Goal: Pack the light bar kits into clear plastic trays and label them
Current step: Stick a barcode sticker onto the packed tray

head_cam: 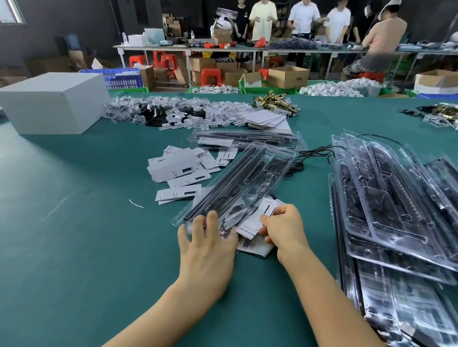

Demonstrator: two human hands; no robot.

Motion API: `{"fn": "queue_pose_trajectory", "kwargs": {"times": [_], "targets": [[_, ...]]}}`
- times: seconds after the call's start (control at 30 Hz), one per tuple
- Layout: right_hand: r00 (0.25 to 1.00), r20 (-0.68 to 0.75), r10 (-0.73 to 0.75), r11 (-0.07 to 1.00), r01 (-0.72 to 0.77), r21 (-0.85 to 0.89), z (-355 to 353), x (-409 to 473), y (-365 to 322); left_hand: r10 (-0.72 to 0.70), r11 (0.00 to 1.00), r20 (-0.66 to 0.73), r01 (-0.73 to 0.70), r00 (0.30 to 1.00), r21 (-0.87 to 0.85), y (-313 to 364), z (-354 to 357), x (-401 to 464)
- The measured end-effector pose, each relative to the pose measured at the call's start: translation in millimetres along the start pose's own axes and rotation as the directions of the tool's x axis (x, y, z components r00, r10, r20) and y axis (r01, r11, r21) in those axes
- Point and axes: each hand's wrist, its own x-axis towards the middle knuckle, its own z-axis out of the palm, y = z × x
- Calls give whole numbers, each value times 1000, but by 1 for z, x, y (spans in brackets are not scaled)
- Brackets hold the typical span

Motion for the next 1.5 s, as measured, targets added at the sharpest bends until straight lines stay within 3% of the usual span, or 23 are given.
{"fn": "queue_pose_trajectory", "kwargs": {"times": [0.17,0.27,0.37,0.57,0.83,1.0,1.27,1.5], "targets": [[999,22,29,1000,-28,-10,-1,1,1,-7,980,40,14,999,-198,-3,9,-4],[996,50,80,997,-80,-2,-5,-1,-5,22,975,40,-12,999,-220,-3,13,-6],[975,165,152,987,-159,30,-19,0,-16,34,966,0,-32,999,-257,-10,13,-4],[837,501,221,966,-118,-229,-25,-9,-24,49,949,-12,-51,999,-311,-13,13,-3],[767,601,227,971,-131,-199,-33,-6,-22,54,873,11,-42,998,-485,-16,5,1],[685,698,209,977,-111,-184,-43,-6,-25,83,881,-5,-76,997,-466,-15,6,0],[860,459,224,974,-213,-77,-23,-4,-19,60,881,-6,-56,998,-470,-14,7,-1],[815,483,320,930,-174,-324,-15,-13,-20,52,884,10,-42,999,-465,-15,4,-1]]}}
